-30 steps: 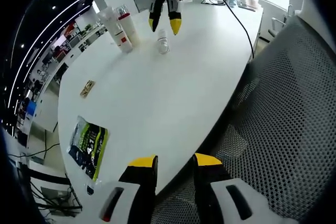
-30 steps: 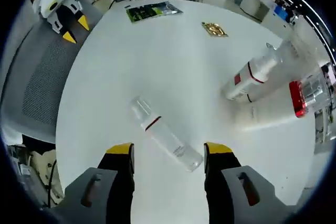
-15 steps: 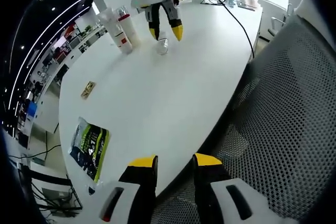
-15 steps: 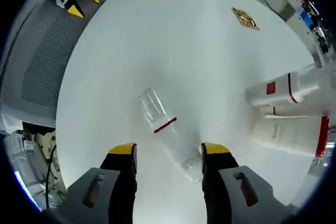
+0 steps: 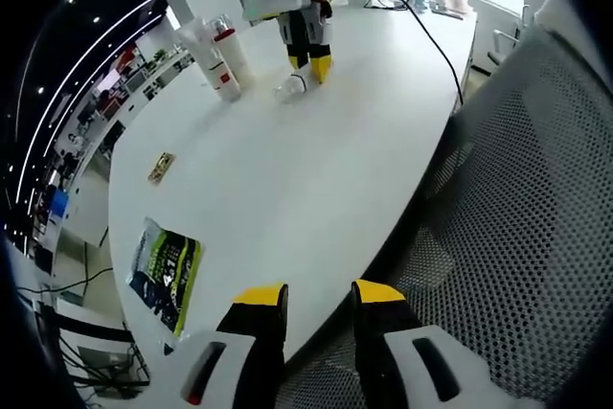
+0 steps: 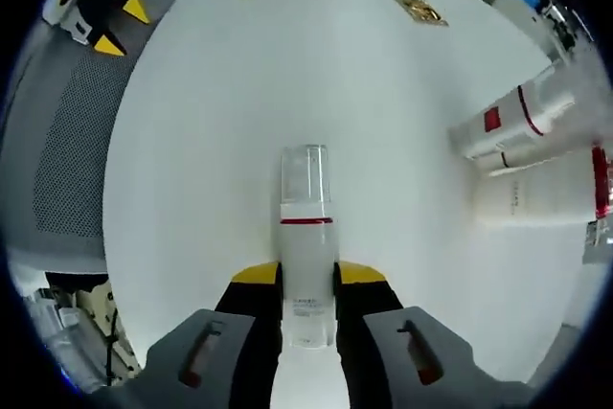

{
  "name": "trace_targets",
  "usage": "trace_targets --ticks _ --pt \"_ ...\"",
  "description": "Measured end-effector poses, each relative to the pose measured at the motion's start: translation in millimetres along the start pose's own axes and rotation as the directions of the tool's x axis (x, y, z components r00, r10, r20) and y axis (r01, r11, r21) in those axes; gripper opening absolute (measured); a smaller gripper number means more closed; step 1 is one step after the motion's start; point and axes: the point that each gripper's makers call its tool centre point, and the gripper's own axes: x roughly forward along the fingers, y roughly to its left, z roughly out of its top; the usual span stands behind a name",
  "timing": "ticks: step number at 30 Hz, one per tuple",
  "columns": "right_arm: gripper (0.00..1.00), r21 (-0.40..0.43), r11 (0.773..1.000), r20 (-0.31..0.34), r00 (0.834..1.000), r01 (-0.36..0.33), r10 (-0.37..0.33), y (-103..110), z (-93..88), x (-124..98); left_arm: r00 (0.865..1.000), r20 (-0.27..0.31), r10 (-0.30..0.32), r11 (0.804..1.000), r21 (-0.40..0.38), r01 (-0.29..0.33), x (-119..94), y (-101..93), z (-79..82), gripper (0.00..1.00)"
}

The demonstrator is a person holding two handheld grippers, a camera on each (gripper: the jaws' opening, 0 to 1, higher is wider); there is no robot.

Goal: Arrange the skincare products in the storage area until every visible bottle or jar stands upright without overlapping.

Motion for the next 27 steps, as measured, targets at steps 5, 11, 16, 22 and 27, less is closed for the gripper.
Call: trace_targets --ticks 5,11,16,22,27 --pt "0.18 0.131 0.990 0.034 0.997 0.060 -0.065 1.1 -1.1 -0.1 1.000 0.008 0.007 1.000 0.002 -0.007 -1.4 1.3 1.5 0.28" --pt "0.17 0.335 0.936 0.109 0.982 0.111 -0.156 6.3 1.5 -2.4 1.000 0.027 0.005 1.000 0.009 -0.006 -3.1 0.4 4.8 0.28" --pt "0.17 0.585 0.810 0.238 0.945 0.044 -0.223 30.6 19.4 -27.4 0.998 0.055 0.002 1.000 0.006 -0.003 -4.9 -0.3 10.1 0.28" --pt "0.17 0.635 0.770 0.336 0.918 -0.055 -0.211 69.9 48.4 -52.8 0.994 0.108 -0.010 1.000 -0.011 0.012 -7.5 -2.7 20.0 0.28" --pt "0.17 0.659 0.733 0.460 0.861 -0.167 -0.217 86.9 83.1 -65.6 0.985 0.170 -0.010 0.998 -0.052 0.019 -11.7 -0.8 30.6 0.28"
